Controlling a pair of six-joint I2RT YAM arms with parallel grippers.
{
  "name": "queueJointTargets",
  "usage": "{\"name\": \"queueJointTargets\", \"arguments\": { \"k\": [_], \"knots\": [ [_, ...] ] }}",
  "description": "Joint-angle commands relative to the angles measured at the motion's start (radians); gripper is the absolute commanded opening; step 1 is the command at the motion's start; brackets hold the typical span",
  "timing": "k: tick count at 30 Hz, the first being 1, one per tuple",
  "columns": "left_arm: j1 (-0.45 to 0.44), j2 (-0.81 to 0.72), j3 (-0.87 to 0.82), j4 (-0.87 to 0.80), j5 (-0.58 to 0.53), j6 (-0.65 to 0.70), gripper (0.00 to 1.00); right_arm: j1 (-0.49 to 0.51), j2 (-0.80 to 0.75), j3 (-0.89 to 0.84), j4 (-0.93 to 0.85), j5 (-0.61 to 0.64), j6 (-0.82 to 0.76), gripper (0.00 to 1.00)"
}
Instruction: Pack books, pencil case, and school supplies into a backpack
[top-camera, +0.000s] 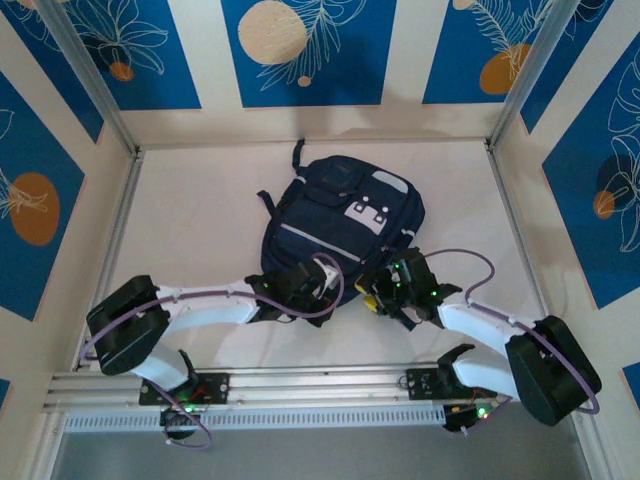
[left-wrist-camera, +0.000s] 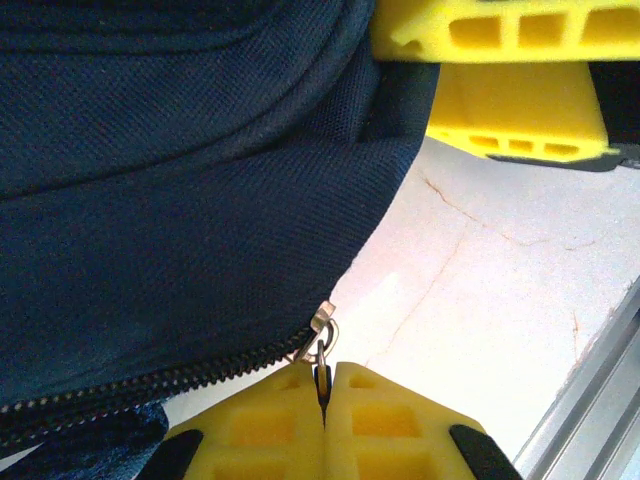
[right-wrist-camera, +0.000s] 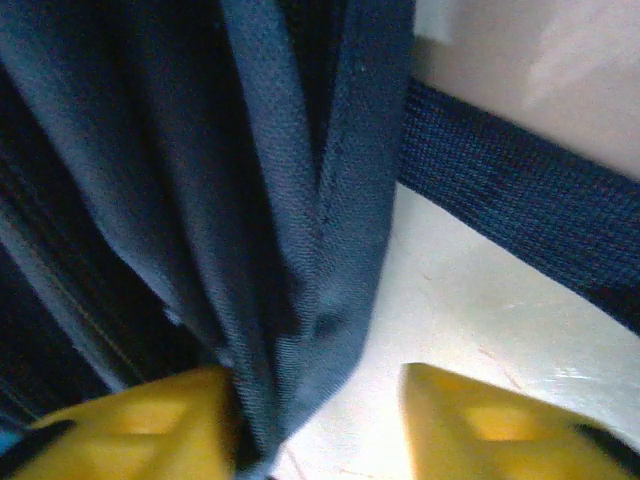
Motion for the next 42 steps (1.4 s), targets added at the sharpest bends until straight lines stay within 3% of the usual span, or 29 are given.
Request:
{"name": "queueJointTargets", "arguments": {
  "k": [1,6,26,39,40,42],
  "knots": [
    [-0.006,-0.026,0.001,-0.010,0.051,-0.010,0.00,0.001,0.030,0.012,0.020,0.046,0.014,0.29],
    [-0.006,-0.044,-0.026,0.008,0.043,-0.030,0.00,-0.004,0.017,0.003,0.019,0.046,0.003,0.01],
    [0.001,-0.157,-0.125,-0.053,-0.016,-0.030,0.00,-0.115,-0.023,0.001,-0.067,0.014,-0.060,0.00],
    [0.006,-0.201,-0.146,-0.080,-0.025,-0.028,0.00,-0.199,0.019,0.125,-0.190,-0.046,-0.215,0.00],
    [0.007,-0.196,-0.139,-0.078,-0.024,-0.024,0.00,-0.199,0.015,0.133,-0.205,-0.057,-0.218,0.05],
    [0.007,-0.188,-0.127,-0.072,-0.019,-0.021,0.00,-0.197,-0.018,0.141,-0.259,-0.063,-0.205,0.36]
  ]
}}
